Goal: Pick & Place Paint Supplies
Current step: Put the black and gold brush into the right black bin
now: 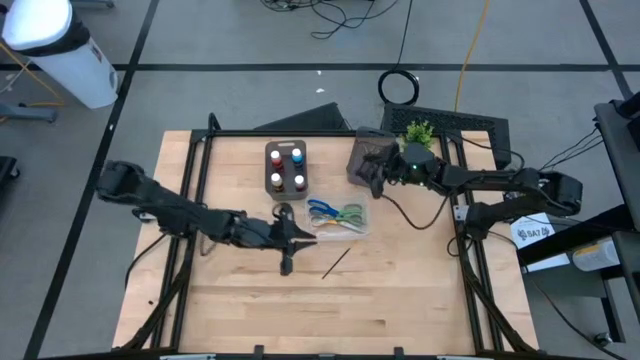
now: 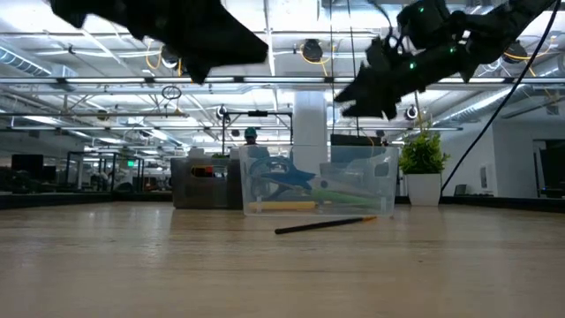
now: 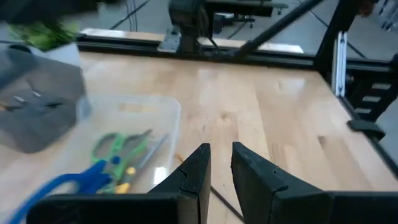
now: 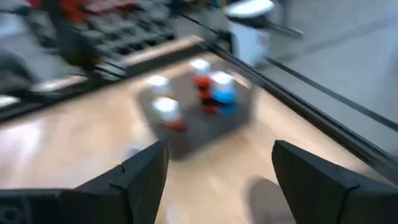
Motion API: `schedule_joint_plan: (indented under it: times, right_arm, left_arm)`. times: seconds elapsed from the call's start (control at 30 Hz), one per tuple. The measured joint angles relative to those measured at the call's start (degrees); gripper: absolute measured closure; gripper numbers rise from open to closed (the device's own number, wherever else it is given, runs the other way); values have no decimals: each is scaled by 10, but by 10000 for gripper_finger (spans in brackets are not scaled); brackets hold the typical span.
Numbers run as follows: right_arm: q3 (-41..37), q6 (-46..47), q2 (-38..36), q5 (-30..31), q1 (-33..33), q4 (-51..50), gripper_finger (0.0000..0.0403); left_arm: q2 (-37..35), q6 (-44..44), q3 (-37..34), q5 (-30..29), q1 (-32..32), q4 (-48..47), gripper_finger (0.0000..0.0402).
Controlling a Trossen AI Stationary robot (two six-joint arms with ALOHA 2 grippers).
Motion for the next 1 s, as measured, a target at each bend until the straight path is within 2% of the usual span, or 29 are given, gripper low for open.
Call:
schedule_joint_plan:
  times: [0.17, 0.33, 0.53, 0.73, 0.83, 1.0]
  right_arm:
    - [0, -42, -40, -17, 63, 6, 135]
    - [0, -96, -79, -8, 166, 9, 145]
    - [0, -135, -73, 97, 319, -2, 149]
    - [0, -160, -38, 224, 438, 2, 149]
    - [0, -167, -24, 253, 471, 22, 149]
    - [0, -167, -21, 254, 490, 43, 149]
  left_arm:
    - [112, -2, 38, 0, -9, 35, 320]
    - [216, 6, 103, 5, -21, 22, 283]
    - [302, 19, 184, 48, -24, -53, 239]
    - [358, 15, 234, 25, -19, -118, 233]
    - [368, 10, 247, 13, -15, -129, 240]
    - [369, -18, 247, 13, -10, -143, 256]
